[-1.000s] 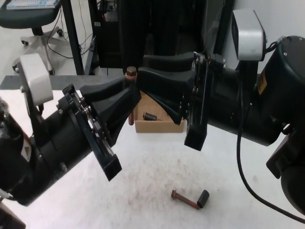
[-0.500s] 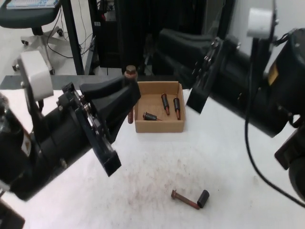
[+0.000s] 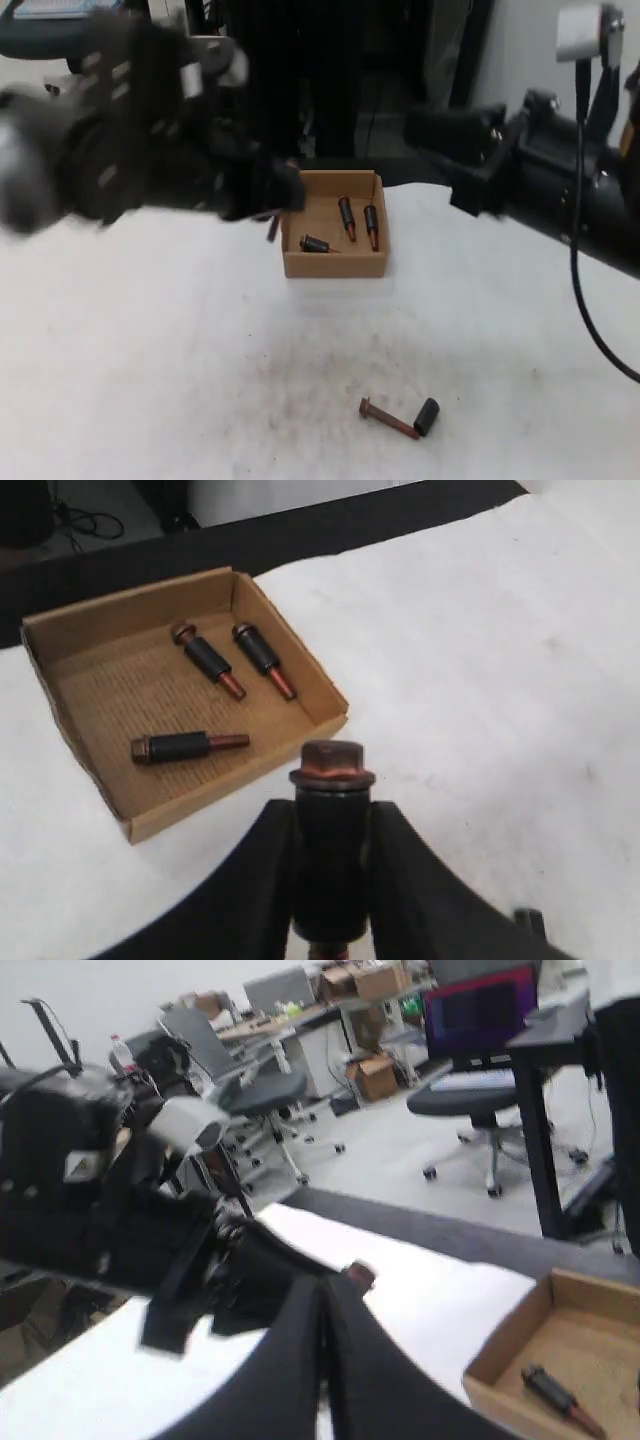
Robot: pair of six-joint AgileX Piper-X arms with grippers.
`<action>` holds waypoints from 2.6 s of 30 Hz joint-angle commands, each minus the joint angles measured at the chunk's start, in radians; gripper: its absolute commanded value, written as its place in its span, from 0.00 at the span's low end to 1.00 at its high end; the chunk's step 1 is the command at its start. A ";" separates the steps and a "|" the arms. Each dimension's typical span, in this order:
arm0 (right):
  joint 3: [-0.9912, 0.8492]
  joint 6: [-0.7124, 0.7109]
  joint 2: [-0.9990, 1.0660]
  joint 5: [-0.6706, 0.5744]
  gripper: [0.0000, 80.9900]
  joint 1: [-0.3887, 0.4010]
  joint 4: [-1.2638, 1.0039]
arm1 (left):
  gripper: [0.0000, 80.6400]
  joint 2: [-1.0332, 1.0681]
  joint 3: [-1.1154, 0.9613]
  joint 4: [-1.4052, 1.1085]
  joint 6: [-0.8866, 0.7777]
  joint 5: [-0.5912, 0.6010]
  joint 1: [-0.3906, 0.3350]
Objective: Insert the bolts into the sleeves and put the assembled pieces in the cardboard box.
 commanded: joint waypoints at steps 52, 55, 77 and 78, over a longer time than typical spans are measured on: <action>-0.005 -0.187 -0.111 0.008 0.11 -0.152 0.389 | 0.00 0.594 -0.884 0.910 0.138 -0.096 -0.008; -0.005 -0.207 -0.080 0.006 0.11 -0.145 0.389 | 0.00 0.470 -0.710 0.967 0.172 -0.096 -0.022; -0.083 -0.762 0.350 0.067 0.11 0.098 0.482 | 0.00 -0.818 0.502 0.363 0.014 -0.345 -0.137; -0.112 -0.802 0.376 0.094 0.11 0.101 0.526 | 0.00 -0.829 0.502 0.363 0.025 -0.351 -0.137</action>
